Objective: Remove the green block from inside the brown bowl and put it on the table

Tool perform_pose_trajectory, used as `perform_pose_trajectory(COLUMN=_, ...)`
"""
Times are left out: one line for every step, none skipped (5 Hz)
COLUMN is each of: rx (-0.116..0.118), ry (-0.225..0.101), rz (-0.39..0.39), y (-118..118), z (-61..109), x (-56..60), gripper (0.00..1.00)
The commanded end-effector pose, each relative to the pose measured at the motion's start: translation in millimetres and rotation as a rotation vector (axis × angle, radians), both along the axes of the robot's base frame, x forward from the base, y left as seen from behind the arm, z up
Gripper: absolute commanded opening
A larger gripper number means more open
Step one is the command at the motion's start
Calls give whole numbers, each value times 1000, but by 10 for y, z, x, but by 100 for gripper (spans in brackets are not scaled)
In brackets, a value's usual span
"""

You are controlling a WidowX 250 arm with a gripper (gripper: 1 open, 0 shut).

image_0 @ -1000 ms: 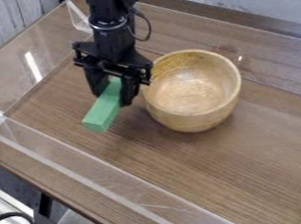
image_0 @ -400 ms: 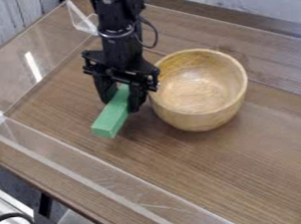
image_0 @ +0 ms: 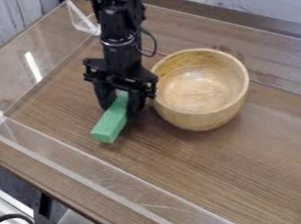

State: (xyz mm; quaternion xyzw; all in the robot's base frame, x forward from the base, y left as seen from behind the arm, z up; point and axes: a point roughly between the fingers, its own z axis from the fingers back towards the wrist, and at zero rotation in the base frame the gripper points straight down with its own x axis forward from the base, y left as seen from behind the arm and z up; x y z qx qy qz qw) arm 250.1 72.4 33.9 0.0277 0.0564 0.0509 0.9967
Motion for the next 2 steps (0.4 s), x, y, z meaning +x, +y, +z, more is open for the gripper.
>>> perform_pose_trajectory(rx=17, ry=-48, rz=2, y=21, z=104, x=128, gripper=0)
perform_pose_trajectory(rx=26, ry=-40, rz=-12, y=16, z=89, x=134, gripper=0)
